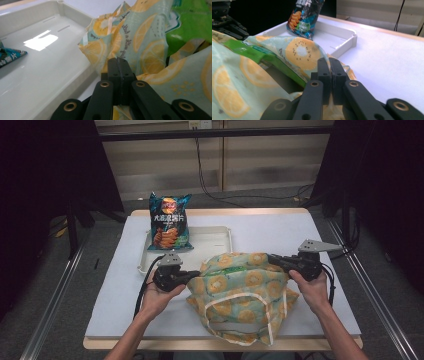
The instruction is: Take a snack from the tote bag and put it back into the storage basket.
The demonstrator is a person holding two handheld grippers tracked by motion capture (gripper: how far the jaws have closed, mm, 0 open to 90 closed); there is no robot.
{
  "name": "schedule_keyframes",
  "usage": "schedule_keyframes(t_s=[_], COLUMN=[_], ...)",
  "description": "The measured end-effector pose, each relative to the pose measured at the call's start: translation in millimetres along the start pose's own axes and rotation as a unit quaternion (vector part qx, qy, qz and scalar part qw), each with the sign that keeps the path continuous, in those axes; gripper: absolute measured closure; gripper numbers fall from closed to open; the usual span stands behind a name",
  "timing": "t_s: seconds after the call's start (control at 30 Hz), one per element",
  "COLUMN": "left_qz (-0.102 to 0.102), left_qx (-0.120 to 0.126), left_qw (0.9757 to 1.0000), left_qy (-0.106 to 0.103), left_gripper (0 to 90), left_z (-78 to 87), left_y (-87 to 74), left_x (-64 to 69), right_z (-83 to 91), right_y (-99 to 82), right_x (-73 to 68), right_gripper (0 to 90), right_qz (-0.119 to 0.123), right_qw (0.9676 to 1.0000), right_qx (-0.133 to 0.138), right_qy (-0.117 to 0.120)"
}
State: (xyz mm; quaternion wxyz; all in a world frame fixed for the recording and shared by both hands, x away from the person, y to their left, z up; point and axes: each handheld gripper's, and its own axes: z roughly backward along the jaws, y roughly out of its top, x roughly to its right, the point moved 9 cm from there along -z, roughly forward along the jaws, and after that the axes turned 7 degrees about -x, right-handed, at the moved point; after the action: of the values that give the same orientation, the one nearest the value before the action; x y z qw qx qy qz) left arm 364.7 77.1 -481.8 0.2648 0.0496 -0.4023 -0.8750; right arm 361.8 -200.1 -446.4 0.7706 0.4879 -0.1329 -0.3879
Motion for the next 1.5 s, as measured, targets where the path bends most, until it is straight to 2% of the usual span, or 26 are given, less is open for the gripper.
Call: schedule_keyframes(t_s=[0.1, 0.23, 0.3, 0.4, 0.43, 0.5, 0.57, 0.6, 0.63, 0.7, 0.73, 0.9, 1.07, 1.1, 1.17, 1.2, 1.27, 1.3, 1.4, 1.47, 1.5], left_qz=[0.000, 0.003, 0.014, 0.021, 0.031, 0.037, 0.043, 0.045, 0.044, 0.036, 0.033, 0.015, -0.009, -0.014, -0.013, -0.017, -0.024, -0.027, -0.029, -0.039, -0.041], left_qx=[-0.007, -0.017, -0.018, -0.004, 0.010, 0.024, 0.037, 0.043, 0.051, 0.062, 0.067, 0.088, 0.106, 0.109, 0.116, 0.123, 0.130, 0.133, 0.137, 0.133, 0.123], left_qw=[1.0000, 0.9998, 0.9996, 0.9995, 0.9990, 0.9985, 0.9980, 0.9977, 0.9972, 0.9970, 0.9969, 0.9958, 0.9940, 0.9938, 0.9930, 0.9922, 0.9909, 0.9906, 0.9891, 0.9878, 0.9887], left_qy=[0.000, -0.010, -0.014, -0.021, -0.031, -0.032, -0.029, -0.027, -0.033, -0.027, -0.027, -0.018, -0.022, -0.015, -0.018, -0.013, -0.023, -0.020, -0.047, -0.072, -0.075], left_gripper=[90.0, 90.0, 90.0, 90.0, 89.2, 83.9, 76.4, 72.2, 69.4, 65.3, 61.0, 52.8, 48.4, 47.5, 46.1, 46.1, 46.1, 46.3, 52.5, 59.7, 61.3], left_z=[-3.9, -11.9, -14.0, -9.9, -7.0, -0.9, 6.2, 10.0, 13.7, 21.2, 24.9, 43.5, 57.5, 60.5, 65.1, 68.7, 73.4, 75.3, 78.7, 77.7, 75.5], left_y=[-4.7, -12.1, -14.3, -12.0, -9.3, -5.3, -1.0, 1.3, 4.1, 10.0, 12.6, 23.7, 34.8, 37.5, 42.2, 44.3, 46.4, 46.8, 46.1, 42.9, 39.5], left_x=[-1.1, -0.8, -2.5, -2.8, -1.3, -1.2, -1.2, -1.0, 1.3, 5.7, 8.5, 22.1, 39.7, 42.2, 47.6, 50.7, 57.8, 59.5, 70.5, 80.3, 83.6], right_z=[-6.4, -16.9, -19.3, -22.6, -23.1, -21.9, -18.5, -16.2, -14.1, -8.4, -5.3, 10.5, 25.7, 28.9, 34.3, 35.9, 41.1, 43.2, 47.8, 50.8, 51.7], right_y=[-6.6, -20.3, -24.0, -30.7, -31.7, -32.1, -29.3, -27.5, -25.3, -20.2, -17.0, -4.0, 5.8, 8.1, 12.1, 13.0, 14.7, 14.7, 14.1, 13.0, 11.6], right_x=[5.8, 12.0, 14.0, 15.1, 15.0, 16.0, 15.0, 15.0, 13.7, 11.6, 10.4, 4.6, -4.6, -7.5, -11.7, -13.0, -17.7, -19.3, -25.5, -29.3, -30.9], right_gripper=[88.7, 88.8, 88.7, 87.6, 86.3, 81.7, 72.2, 68.9, 66.0, 56.1, 54.3, 38.0, 32.9, 32.5, 30.5, 30.4, 30.6, 31.5, 33.6, 35.8, 36.1], right_qz=[-0.006, -0.007, -0.010, -0.012, -0.016, -0.015, -0.022, -0.019, -0.019, -0.018, -0.019, -0.016, -0.016, -0.012, -0.011, -0.010, -0.007, -0.005, -0.002, 0.000, 0.002], right_qw=[0.9999, 0.9992, 0.9990, 0.9984, 0.9983, 0.9983, 0.9985, 0.9987, 0.9988, 0.9991, 0.9992, 0.9994, 0.9995, 0.9995, 0.9995, 0.9995, 0.9995, 0.9994, 0.9995, 0.9995, 0.9996], right_qx=[-0.009, -0.035, -0.040, -0.052, -0.052, -0.053, -0.047, -0.044, -0.041, -0.033, -0.026, -0.005, 0.013, 0.016, 0.019, 0.020, 0.024, 0.025, 0.026, 0.028, 0.026], right_qy=[-0.010, -0.017, -0.018, -0.019, -0.019, -0.019, -0.015, -0.016, -0.018, -0.020, -0.022, -0.029, -0.025, -0.024, -0.024, -0.024, -0.021, -0.023, -0.017, -0.016, -0.014])
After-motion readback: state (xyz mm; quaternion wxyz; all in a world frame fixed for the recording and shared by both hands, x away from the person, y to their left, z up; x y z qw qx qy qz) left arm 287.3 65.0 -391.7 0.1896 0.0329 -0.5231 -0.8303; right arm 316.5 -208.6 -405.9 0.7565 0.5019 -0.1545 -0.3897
